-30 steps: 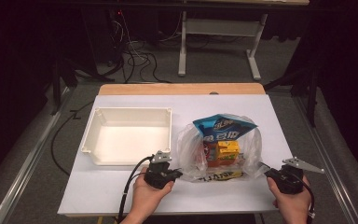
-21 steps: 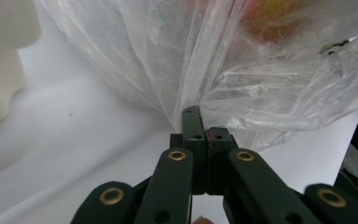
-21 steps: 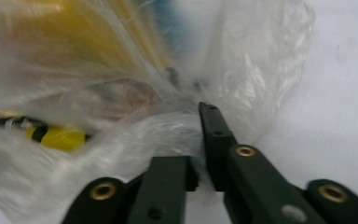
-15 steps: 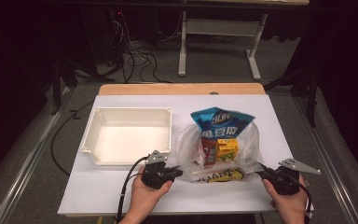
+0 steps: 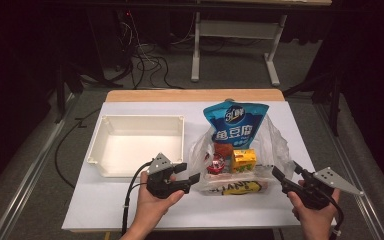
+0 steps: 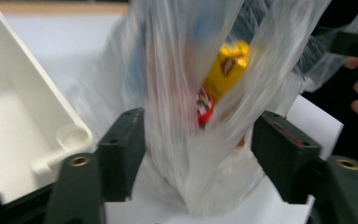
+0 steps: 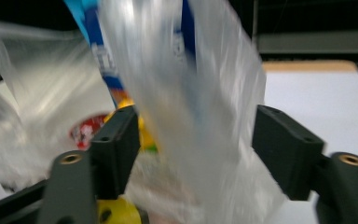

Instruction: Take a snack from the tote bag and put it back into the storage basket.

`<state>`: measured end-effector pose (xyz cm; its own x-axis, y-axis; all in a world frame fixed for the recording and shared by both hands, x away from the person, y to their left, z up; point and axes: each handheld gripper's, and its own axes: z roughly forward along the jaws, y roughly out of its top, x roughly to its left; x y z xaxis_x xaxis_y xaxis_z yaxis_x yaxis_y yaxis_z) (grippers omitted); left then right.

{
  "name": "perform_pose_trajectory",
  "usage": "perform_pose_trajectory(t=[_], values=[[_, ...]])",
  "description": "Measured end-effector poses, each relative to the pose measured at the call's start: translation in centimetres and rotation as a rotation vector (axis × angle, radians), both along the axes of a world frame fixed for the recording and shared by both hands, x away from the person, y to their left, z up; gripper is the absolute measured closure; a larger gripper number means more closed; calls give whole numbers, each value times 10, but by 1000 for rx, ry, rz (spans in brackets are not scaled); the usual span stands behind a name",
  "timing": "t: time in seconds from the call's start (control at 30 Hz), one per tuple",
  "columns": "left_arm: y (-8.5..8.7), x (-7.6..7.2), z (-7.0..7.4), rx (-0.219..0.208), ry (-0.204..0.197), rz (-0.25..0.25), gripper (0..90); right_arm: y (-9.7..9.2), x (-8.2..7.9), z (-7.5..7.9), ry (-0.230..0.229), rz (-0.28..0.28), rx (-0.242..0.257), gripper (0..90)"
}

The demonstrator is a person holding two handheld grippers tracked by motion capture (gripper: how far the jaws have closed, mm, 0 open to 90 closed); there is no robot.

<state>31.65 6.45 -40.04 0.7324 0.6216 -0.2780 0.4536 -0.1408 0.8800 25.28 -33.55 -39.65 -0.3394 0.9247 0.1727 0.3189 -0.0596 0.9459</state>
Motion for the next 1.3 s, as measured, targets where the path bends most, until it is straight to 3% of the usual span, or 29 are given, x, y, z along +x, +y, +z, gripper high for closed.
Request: perform_pose_trajectory(t=[0.07, 0.1, 0.17, 0.27, 0.3, 0.37, 0.5, 0.57, 0.6, 0.63, 0.67, 0.7, 0.77, 0.8, 0.87, 0.93, 1.0, 1.03, 1.13, 1.3], values=[[0, -1, 5, -2, -23, 15, 299, 0, 0, 6, -13, -2, 5, 281], [0, 0, 16, -3, -57, 40, 276, -1, 2, 19, -33, -10, 6, 257], [-1, 3, 26, -13, -73, 44, 239, -2, 5, 31, -49, 4, 17, 240], [-2, 7, 36, -42, -76, 44, 219, -3, 8, 43, -75, 22, 33, 238], [-5, 11, 43, -77, -69, 53, 219, -3, 13, 53, -92, 28, 36, 251], [-10, 16, 46, -76, -64, 67, 223, -1, 24, 59, -69, 17, 22, 285], [-35, 26, 41, 56, -79, 94, 231, 5, 51, 55, 2, 1, -33, 396], [-48, 33, 33, 129, -61, 141, 244, 9, 63, 49, 31, -23, -69, 444], [-48, 33, 33, 129, -61, 141, 265, 10, 68, 45, 44, -24, -81, 472], [-54, 42, 23, 150, -17, 168, 303, 12, 74, 40, 65, -21, -98, 482], [-54, 42, 23, 150, -17, 168, 367, 13, 80, 35, 88, -26, -111, 515], [-57, 51, 13, 171, 26, 179, 447, 14, 84, 29, 105, -18, -123, 606], [-56, 56, 5, 192, 51, 181, 669, 16, 92, 20, 124, -5, -155, 755], [-55, 58, 3, 183, 59, 198, 739, 15, 95, 16, 135, -18, -161, 835], [-50, 61, -1, 176, 68, 236, 861, 11, 102, 11, 143, -34, -146, 900], [-47, 63, -5, 149, 78, 270, 894, 6, 109, 8, 143, -44, -145, 900], [-48, 63, -7, 167, 76, 282, 899, 4, 113, 8, 147, -44, -141, 900], [-52, 64, -12, 204, 66, 287, 900, 2, 121, 8, 156, -47, -143, 900], [-52, 68, -16, 182, 91, 304, 900, 1, 128, 14, 158, -63, -133, 900], [-51, 69, -15, 138, 87, 337, 900, -1, 129, 32, 84, -83, -69, 900]])
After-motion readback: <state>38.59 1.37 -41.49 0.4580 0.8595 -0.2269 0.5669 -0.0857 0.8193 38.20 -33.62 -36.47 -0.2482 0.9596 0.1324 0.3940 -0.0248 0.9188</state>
